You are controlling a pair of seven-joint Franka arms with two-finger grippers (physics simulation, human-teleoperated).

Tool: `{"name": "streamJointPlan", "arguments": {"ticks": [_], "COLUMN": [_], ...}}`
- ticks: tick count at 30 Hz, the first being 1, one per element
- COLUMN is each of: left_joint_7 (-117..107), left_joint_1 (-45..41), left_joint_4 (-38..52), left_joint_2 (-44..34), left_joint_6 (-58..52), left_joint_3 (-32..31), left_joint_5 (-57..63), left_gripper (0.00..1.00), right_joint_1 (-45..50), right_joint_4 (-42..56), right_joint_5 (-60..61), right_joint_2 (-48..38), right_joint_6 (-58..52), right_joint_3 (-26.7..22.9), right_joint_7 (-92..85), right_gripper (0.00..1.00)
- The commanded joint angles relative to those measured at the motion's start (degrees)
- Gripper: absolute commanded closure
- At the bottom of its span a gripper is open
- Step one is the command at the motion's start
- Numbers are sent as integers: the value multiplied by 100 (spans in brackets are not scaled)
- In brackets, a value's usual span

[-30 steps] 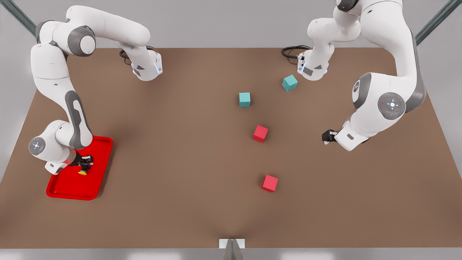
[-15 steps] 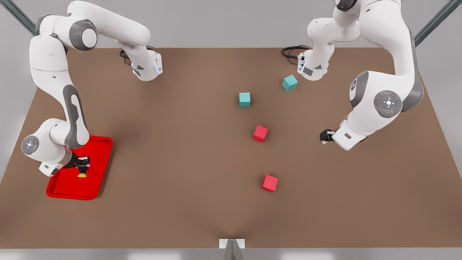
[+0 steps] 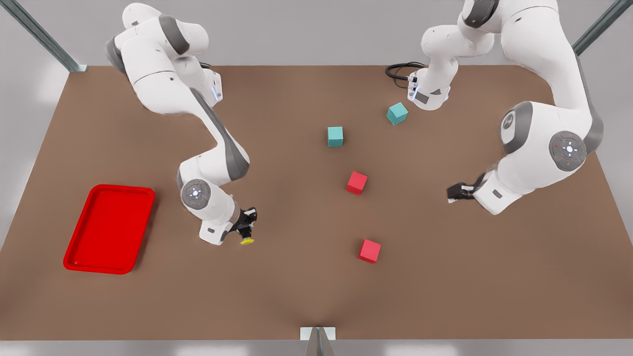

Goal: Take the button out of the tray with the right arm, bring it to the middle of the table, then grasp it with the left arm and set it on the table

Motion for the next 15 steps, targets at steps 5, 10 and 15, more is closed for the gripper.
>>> {"name": "streamJointPlan", "arguments": {"ticks": [5, 10, 15], "left_joint_7": [-2690, -2453, -1055], "left_joint_1": [-6, -42, -261], "left_joint_4": [39, -31, -14], "left_joint_2": [-222, -214, -21], "left_joint_6": [625, 282, 133], "left_joint_3": [-239, -661, -670], "left_joint_5": [-690, -22, 804], "left_gripper": [0, 0, 0], "right_joint_1": [1219, 1755, 2248], "right_joint_4": [1732, 2251, 2435], "right_joint_5": [202, 817, 1054], "right_joint_2": [1192, 1746, 2300], "right_joint_6": [-159, 1124, 2346], "right_joint_3": [-25, -16, -34], "right_joint_7": [7604, 8475, 8791], "right_gripper": [55, 55, 54]}}
